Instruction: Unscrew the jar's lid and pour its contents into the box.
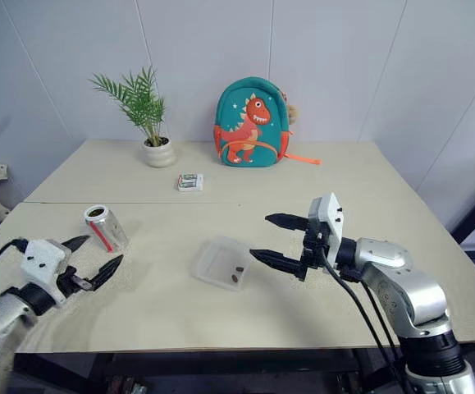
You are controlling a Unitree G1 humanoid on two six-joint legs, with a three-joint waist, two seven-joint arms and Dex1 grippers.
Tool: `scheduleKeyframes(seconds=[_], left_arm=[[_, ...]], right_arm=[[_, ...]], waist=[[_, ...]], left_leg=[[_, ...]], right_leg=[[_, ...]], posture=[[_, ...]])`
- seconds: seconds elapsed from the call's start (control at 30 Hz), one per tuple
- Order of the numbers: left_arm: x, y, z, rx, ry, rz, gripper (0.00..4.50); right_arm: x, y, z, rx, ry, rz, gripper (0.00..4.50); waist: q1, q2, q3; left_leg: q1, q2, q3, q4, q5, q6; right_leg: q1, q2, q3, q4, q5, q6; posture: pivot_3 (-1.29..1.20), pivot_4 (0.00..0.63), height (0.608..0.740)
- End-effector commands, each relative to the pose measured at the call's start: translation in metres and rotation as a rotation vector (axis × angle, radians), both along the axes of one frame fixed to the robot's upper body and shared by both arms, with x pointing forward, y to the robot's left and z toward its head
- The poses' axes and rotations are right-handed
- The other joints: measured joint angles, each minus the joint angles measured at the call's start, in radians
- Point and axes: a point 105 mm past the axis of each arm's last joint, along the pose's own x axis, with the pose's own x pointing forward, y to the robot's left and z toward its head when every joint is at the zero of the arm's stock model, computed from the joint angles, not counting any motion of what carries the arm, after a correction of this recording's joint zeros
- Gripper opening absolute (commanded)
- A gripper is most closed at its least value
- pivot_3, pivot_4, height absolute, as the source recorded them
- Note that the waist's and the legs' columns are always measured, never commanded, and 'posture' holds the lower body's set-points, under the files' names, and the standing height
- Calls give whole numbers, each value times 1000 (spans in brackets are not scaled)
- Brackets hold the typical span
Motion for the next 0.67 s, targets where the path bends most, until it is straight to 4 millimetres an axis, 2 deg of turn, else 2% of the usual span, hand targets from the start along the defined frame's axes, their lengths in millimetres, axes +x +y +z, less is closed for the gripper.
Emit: scheduleKeyframes(seconds=[0.03, 0.17, 0.4, 0.67], left_arm=[[-19, -19, 14, 32, 21, -218, 4487], [-23, -20, 15, 57, 89, -316, 4487], [-18, -38, 25, 15, 88, -410, 4487], [-15, -35, 22, 23, 89, -394, 4487]], right_arm=[[1, -5, 1, -53, -32, 49, 4500], [9, -7, 2, -66, -40, 52, 4500], [14, -16, -1, -96, -62, 6, 4500], [14, -18, -5, -92, -63, -37, 4500]], waist=[[0, 0, 0], [-6, 0, 0], [-1, 0, 0], [-3, 0, 0]], left_leg=[[0, 0, 0, 0, 0, 0], [0, 1, 2, -3, 0, 1], [-1, 1, 2, -2, -1, 1], [0, 2, 2, -2, -1, 1]], right_leg=[[0, 0, 0, 0, 0, 0], [-1, 1, 1, -2, 0, 0], [-2, 2, 1, -1, 0, 0], [-2, 3, 1, 1, 0, 1]], posture=[[0, 150, 740], [0, 150, 740], [0, 150, 740], [0, 150, 740]])
